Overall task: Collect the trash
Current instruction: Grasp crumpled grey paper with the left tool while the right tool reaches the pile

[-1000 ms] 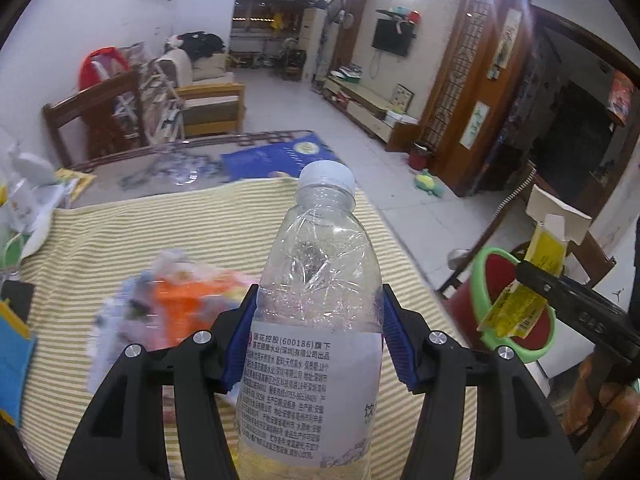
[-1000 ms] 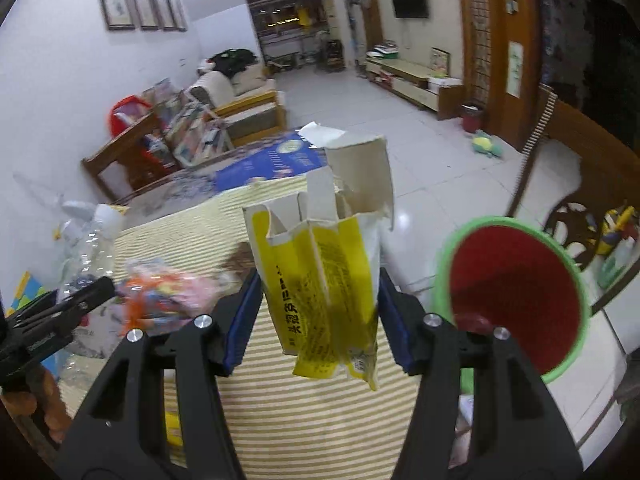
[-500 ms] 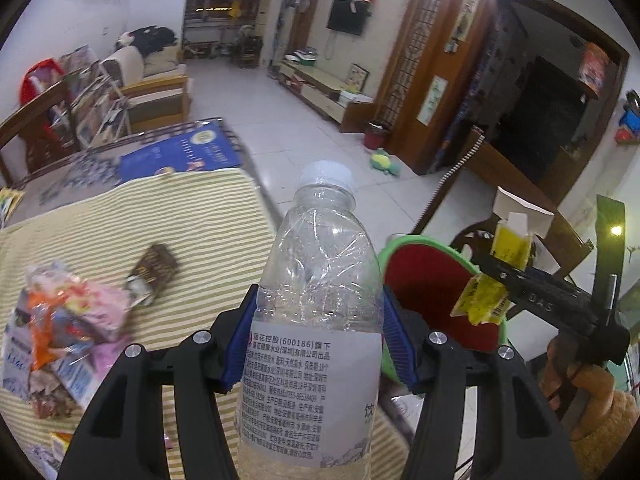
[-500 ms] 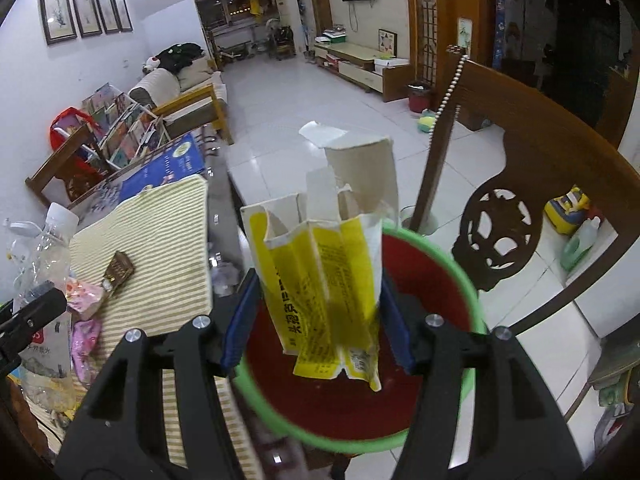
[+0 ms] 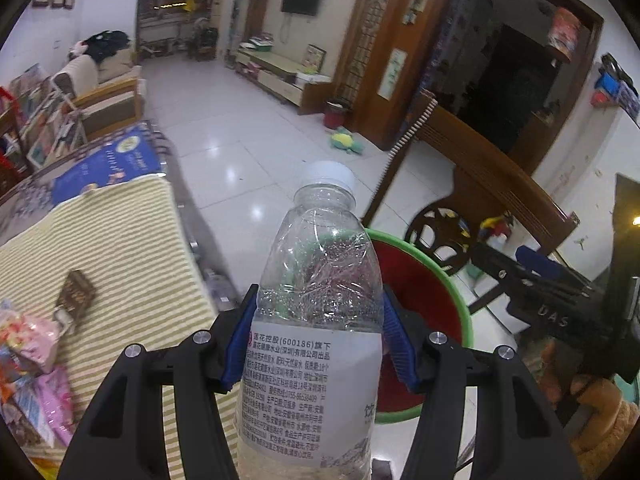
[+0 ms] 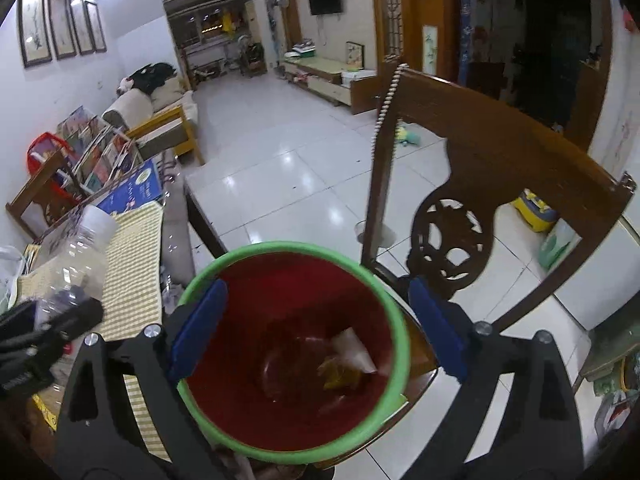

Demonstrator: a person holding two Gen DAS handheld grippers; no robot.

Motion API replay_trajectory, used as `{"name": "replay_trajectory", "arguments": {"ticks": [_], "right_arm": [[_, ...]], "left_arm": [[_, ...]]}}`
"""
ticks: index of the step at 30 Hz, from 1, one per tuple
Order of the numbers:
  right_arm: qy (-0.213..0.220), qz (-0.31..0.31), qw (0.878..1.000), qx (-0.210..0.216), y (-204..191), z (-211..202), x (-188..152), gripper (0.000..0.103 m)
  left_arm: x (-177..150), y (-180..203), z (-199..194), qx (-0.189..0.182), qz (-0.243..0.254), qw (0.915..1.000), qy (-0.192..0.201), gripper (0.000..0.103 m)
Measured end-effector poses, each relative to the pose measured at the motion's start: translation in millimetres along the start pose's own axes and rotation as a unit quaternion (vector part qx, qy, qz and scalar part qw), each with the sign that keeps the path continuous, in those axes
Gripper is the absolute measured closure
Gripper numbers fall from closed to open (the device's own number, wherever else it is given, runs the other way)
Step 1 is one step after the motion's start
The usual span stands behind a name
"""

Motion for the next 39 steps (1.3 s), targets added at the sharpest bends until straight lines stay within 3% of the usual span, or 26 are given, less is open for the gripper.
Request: {"name": "replay_trajectory", "arguments": {"ticks": [7,10,16,23,28,33,36,39], "right_arm": [[0.002,0.026,1.0,-0.013,26.1,-9.7,-4.2,0.011],[0.002,0.03,0.999,-0.012,28.7,-13.5,-6.9,0.011],[0.003,0.023,1.0,0.005,16.8,-16.5,-7.5,0.011],[-0.008,-0.018,0.998,0.054,-38.0,-9.5,-6.7,0.01],[-0.031,-0.085,0.99,0.112,-115.5,1.8,-20.7,0.009],[-0.062,-0.156,0.972,0.164,-187.7,7.5,-45.2,0.009],[-0.072,-0.192,0.96,0.192,-227.2,4.5,-59.8,0.009],[-0.087,-0.225,0.944,0.227,-264.8,-0.3,-75.7,0.009]], "left_arm": [[1.6,29.9,27.5,-0.022,0.03,0.999,-0.024,0.047],[4.7,32.1,30.1,-0.021,0.026,0.9992,-0.022,0.03],[6.2,16.8,12.7,-0.009,0.005,0.9999,-0.004,0.027],[-12.8,-30.9,-16.3,0.029,-0.043,0.9986,0.011,0.025],[-41.5,-83.6,-51.9,0.086,-0.093,0.9916,0.028,0.025],[-96.4,-156.1,-94.3,0.161,-0.175,0.9709,0.029,0.023],[-147.6,-205.0,-124.7,0.223,-0.242,0.944,0.027,0.023],[-208.0,-252.6,-155.0,0.272,-0.322,0.9069,0.009,0.023]]}}
Point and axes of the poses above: each gripper's, at about its wrist camera, not at the fingertips, and z roughly the way its jaws point, y to its right, x to its top, the point moved 6 cm from there along z, roughly the way its jaws point, and after that the axes turned 5 degrees about -y, right-handed, at the moved point
